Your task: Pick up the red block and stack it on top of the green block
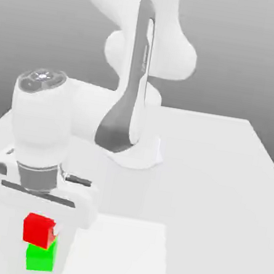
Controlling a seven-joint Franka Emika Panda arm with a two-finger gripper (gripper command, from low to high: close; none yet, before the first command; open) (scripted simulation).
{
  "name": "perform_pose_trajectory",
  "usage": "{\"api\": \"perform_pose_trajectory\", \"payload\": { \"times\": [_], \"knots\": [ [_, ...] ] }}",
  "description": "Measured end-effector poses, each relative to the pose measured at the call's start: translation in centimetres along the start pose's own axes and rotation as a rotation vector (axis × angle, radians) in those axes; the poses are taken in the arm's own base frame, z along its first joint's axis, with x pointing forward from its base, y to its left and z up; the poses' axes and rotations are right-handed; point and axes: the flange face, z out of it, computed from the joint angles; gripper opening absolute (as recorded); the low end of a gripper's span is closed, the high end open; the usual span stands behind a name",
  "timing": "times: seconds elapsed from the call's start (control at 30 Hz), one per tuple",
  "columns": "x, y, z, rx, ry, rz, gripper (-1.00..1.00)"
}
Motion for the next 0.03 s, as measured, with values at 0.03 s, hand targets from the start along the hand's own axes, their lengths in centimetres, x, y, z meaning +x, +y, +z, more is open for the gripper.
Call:
{"api": "perform_pose_trajectory", "payload": {
  "times": [0.03],
  "knots": [
    [0.0,0.0,0.0,0.0,0.0,0.0,1.0]
  ]
}}
